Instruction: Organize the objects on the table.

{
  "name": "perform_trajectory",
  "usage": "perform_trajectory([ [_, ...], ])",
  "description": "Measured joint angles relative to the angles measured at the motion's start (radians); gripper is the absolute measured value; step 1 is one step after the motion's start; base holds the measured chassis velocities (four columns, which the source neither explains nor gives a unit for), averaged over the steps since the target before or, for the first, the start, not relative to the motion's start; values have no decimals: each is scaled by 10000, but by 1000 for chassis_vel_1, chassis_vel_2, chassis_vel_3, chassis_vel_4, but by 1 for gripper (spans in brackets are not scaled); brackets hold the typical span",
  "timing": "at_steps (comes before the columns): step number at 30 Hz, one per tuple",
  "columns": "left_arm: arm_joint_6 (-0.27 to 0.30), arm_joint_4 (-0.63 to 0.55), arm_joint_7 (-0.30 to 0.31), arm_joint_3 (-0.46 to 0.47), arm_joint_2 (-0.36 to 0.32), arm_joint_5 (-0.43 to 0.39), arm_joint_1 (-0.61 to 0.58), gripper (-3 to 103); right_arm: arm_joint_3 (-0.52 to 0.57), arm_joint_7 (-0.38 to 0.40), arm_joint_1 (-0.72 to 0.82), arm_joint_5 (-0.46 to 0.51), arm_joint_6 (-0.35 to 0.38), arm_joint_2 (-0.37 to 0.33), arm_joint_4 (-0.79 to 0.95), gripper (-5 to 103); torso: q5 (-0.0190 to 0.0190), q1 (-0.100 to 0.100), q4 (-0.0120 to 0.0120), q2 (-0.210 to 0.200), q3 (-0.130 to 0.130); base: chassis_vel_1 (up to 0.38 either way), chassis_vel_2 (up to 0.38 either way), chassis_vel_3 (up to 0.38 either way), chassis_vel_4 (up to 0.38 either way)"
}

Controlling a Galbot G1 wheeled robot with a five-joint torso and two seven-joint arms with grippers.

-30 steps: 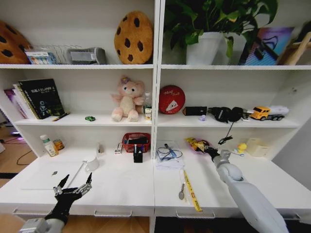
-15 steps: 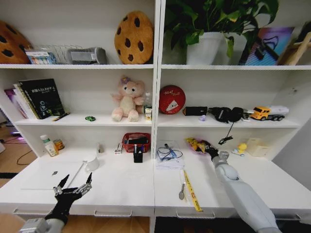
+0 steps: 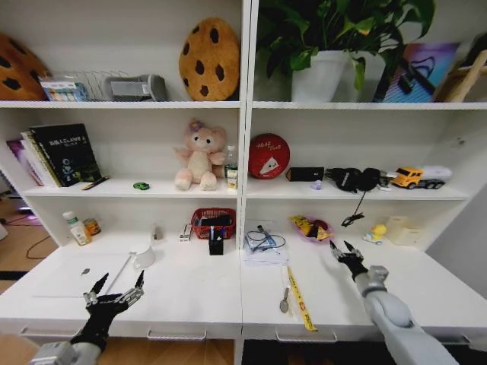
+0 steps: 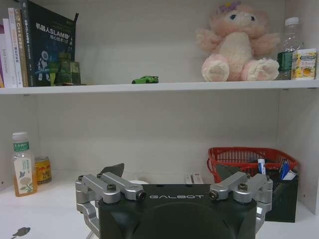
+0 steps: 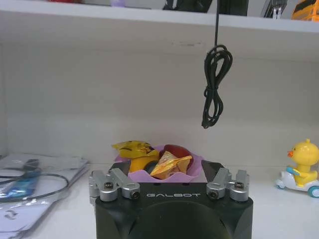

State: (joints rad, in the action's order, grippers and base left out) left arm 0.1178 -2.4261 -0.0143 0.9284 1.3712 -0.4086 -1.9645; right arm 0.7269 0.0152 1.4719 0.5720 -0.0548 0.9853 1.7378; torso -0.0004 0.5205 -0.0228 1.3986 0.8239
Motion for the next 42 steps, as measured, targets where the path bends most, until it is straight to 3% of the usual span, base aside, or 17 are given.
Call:
perform_trajectory([
  [2, 0, 0, -1, 0, 0, 0, -1, 100, 298, 91, 1093, -3, 57, 447, 1033, 89, 2, 0, -4, 0, -1, 0, 0, 0, 0],
  [3, 0, 0, -1, 0, 0, 0, -1, 100, 298, 91, 1093, -3, 57, 447, 1033, 89, 2, 0, -4, 0, -1, 0, 0, 0, 0],
  [6, 0, 0, 3, 0, -1, 1, 0, 100, 147, 76, 2255, -218, -461, 902, 1943, 99, 5, 0, -6, 0, 0, 0, 0, 0, 0],
  [10, 0, 0, 3, 0, 0, 0, 0, 100, 257, -84, 3233, -495, -898, 1247, 3188, 100, 2, 0, -2, 0, 0, 0, 0, 0, 0],
  [18, 0, 0, 2, 0, 0, 0, 0, 100, 855, -624, 4668, -527, -627, 1722, 5315, 100, 1, 0, -5, 0, 0, 0, 0, 0, 0],
  [30, 0, 0, 3, 0, -1, 0, 0, 100, 1168, 224, 4523, -199, 87, 1533, 6326, 100, 3, 3, -1, -2, 2, 0, 0, 0, 0],
  [36, 0, 0, 5, 0, 0, 0, 0, 100, 1086, 596, 4531, -425, -761, 2047, 5971, 100, 5, 3, -5, -1, 2, 0, 0, 0, 0],
  [42, 0, 0, 6, 0, 0, 1, 0, 100, 1201, 950, 4521, -595, -870, 2233, 5963, 100, 4, 3, -4, -2, 2, 0, 0, 0, 0],
])
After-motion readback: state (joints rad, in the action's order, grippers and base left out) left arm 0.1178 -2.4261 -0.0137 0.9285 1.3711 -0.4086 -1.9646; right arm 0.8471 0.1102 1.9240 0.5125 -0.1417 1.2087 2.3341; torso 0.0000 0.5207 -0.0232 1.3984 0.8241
